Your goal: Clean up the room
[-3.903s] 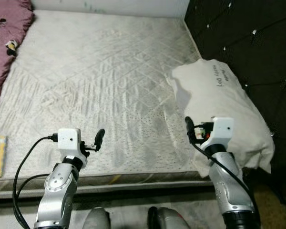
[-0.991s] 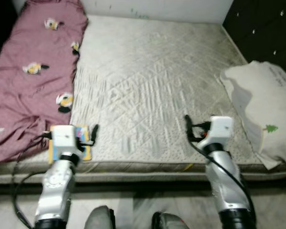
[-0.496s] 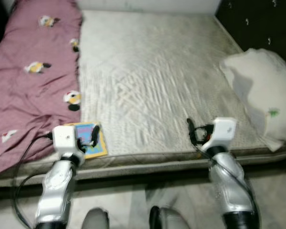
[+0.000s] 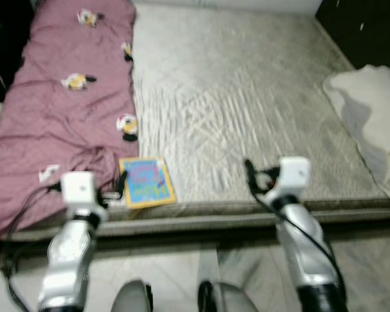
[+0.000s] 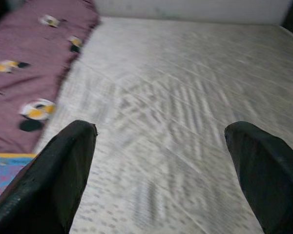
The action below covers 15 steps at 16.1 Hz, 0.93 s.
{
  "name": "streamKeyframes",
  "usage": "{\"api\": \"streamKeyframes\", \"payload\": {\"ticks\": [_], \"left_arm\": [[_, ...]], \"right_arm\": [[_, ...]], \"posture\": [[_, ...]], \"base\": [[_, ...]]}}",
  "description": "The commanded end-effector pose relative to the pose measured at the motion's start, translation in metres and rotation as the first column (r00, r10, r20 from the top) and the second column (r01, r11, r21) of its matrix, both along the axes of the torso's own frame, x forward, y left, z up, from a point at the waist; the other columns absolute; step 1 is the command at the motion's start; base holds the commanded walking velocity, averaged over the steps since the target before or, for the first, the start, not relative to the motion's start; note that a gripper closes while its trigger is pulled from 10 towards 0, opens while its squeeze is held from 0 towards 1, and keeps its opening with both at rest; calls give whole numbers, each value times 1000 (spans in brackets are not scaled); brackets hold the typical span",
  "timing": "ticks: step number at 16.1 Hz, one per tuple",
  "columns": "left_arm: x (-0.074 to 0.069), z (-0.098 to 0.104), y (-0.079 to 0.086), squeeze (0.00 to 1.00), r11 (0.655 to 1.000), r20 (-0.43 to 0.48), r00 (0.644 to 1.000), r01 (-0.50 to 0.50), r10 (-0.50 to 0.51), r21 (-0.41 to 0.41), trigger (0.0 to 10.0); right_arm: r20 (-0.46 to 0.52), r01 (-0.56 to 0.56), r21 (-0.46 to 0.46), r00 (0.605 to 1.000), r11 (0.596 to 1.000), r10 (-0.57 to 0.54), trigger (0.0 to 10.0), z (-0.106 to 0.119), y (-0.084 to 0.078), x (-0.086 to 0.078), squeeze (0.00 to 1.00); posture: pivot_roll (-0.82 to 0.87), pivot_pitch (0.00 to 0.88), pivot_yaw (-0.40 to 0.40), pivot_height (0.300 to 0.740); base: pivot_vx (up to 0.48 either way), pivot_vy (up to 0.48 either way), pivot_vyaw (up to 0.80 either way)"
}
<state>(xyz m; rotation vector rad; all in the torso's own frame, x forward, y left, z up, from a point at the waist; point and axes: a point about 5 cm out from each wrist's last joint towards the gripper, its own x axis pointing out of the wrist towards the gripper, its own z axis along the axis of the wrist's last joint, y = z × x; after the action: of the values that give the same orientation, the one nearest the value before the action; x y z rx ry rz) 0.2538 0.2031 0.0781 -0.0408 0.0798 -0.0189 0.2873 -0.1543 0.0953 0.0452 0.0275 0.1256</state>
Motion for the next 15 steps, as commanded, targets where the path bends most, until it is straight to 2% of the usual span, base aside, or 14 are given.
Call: {"api": "streamKeyframes", "payload": {"ticks": [1, 3, 6, 10, 12, 13, 15], "left_arm": [[0, 1, -8, 0, 1000, 13, 1000, 26, -26, -15, 10000], [-1, 1, -9, 0, 999, 14, 999, 31, -31, -15, 10000], [0, 1, -10, 0, 999, 16, 999, 47, -46, -17, 10000], [0, 2, -10, 0, 999, 19, 999, 44, -44, -17, 10000], [1, 2, -9, 0, 999, 19, 999, 45, -45, -15, 10000], [1, 2, -9, 0, 999, 19, 999, 46, -46, -15, 10000], [2, 3, -9, 0, 999, 18, 999, 48, -47, -13, 10000]], "right_arm": [[-11, 22, -12, 1000, 1000, -22, 10000, -3, -10, -3, 0], [-7, 30, -29, 1000, 999, -30, 10000, -2, -10, -3, 0], [5, 30, 9, 1000, 1000, -30, 10000, 1, -11, -5, 0], [-4, 15, -11, 1000, 1000, -15, 10000, -1, -8, -4, 0], [-4, 33, -89, 999, 996, -33, 10000, -2, -7, -2, 0], [-7, 25, -76, 1000, 997, -26, 10000, -2, -6, -1, 0], [-38, 21, 9, 999, 1000, -21, 10000, -4, -4, -1, 0]], "posture": [[32, 154, -76, 740], [31, 155, -75, 740], [26, 154, -71, 740], [29, 155, -73, 740], [29, 156, -71, 740], [29, 156, -71, 740], [27, 168, -71, 740]], "base": [[0, 0, 0], [262, 0, 0], [318, 0, 0], [330, 0, 0], [328, 0, 0], [330, 0, 0], [326, 0, 0]]}}
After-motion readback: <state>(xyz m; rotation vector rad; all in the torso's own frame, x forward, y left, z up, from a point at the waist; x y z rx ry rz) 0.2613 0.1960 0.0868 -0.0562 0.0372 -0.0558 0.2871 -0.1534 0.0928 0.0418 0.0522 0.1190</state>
